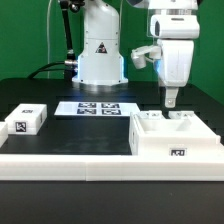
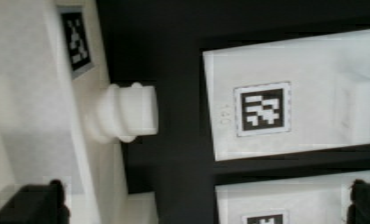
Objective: Assemble cabinet
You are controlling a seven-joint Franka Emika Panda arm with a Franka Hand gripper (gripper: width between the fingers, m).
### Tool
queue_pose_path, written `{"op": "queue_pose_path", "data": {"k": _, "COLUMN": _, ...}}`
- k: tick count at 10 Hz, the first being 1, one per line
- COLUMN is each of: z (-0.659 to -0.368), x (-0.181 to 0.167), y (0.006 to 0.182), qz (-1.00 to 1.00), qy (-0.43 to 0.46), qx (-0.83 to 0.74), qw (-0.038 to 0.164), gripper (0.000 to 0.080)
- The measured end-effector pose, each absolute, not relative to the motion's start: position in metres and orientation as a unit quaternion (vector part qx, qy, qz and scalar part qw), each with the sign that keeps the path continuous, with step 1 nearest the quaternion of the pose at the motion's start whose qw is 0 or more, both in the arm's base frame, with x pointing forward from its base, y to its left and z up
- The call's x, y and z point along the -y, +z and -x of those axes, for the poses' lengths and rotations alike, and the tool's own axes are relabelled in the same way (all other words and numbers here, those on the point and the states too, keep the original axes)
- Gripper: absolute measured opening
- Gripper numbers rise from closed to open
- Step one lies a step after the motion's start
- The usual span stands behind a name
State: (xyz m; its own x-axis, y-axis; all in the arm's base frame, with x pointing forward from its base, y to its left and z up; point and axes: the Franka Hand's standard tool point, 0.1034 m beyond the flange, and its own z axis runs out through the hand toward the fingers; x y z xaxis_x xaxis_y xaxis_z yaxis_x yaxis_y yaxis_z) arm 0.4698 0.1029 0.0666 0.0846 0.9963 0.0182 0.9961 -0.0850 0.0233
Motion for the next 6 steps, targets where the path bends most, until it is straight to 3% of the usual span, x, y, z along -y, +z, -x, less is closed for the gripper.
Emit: {"op": "queue_pose_path", "data": {"k": 6, "z": -0.431, "x": -0.146, "y": 0.051, "qz": -0.74, "qy": 0.012, "qx": -0.672, "qw": -0.018, "gripper": 0.0797}}
